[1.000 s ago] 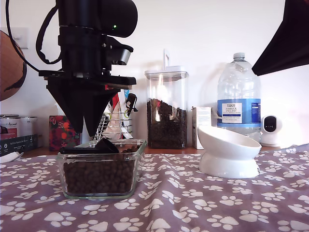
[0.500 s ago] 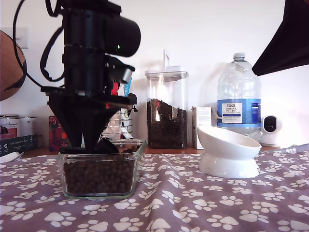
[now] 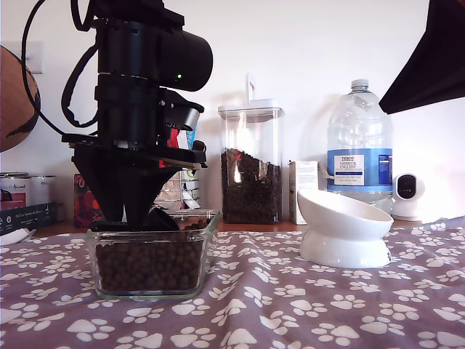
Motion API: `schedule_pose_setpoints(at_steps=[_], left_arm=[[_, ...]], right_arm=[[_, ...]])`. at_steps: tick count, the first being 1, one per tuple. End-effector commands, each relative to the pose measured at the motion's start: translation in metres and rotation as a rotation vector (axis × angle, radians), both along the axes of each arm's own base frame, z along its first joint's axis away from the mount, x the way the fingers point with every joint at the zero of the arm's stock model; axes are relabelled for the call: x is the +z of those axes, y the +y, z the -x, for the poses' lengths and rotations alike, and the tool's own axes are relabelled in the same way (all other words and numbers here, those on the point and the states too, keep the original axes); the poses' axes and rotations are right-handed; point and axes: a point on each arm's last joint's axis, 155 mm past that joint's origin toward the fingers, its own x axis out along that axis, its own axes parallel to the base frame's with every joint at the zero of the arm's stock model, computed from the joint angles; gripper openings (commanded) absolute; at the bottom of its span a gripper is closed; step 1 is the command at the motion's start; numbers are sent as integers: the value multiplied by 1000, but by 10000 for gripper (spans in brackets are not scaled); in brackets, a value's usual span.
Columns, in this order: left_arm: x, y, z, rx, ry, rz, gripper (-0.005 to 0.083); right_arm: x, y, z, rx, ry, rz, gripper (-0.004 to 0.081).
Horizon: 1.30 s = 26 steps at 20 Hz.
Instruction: Measure one spoon of cat food and pour it into the food bowl
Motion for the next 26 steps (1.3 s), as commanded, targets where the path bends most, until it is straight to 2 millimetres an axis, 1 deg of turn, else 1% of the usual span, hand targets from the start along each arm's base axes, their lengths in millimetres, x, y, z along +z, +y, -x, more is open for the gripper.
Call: schedule_pose_setpoints(at_steps=[1,3,6,8,10,12,16,22,26], left_arm=[[-11,1,1,6,24,-17,233],[-11,1,1,6,24,-16,230],[-11,2,3,7,33,-17,179],[-12,1,5,8,45,-5,178],[-12,1,6,8,50,-7,148],[-12,4,9,7,64,-18,145],[-12,7,8,11,69,-17,140],[-13,9,7,22,76,-10,35],[-13,10,7,4,81,-11,1]], right_arm=[[-8,0,1,1,15,8,-13],[-8,-1,1,1,15,8,-12],[-8,-1,1,1,15,8,-13],[-9,-1,1,1,16,9,-12],[-9,-1,2,1,17,9,-12],[-9,-1,2,1,18,9,-13],[-10,-1,2,1,21,11,-12],[-10,-1,2,1,21,11,-12],[-10,-1,2,1,21,11,-13]])
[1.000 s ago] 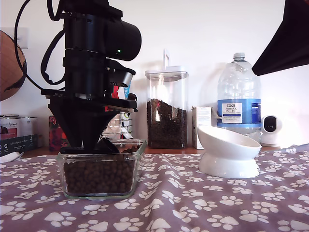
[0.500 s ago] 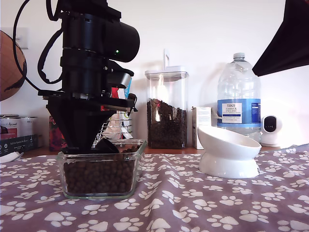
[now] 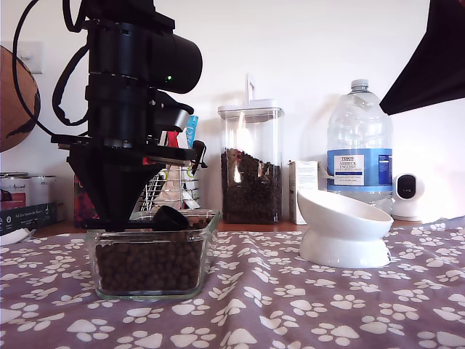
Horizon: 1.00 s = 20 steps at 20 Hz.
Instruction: Measure one spoon of cat food and pour it into the food bowl
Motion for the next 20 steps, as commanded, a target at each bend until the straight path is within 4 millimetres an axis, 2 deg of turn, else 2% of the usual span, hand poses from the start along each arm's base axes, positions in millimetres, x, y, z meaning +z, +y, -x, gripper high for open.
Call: schedule_pose_setpoints(at_steps=[1,7,14,20], left_arm=[[-12,2,5,-21,43,-23,1],[-6,18,15,-27,93,-83,-19],[12,25,-8,-46,-10,-151,-21],[28,21,-13,-144,-70,-219,-21]], right_arm=[[-9,-1,1,1,16,8,-12],[-9,-1,1,1,17,8,-12],[-9,0,2,4,22,8,-13],[-9,0,2,4,21,9,-12]])
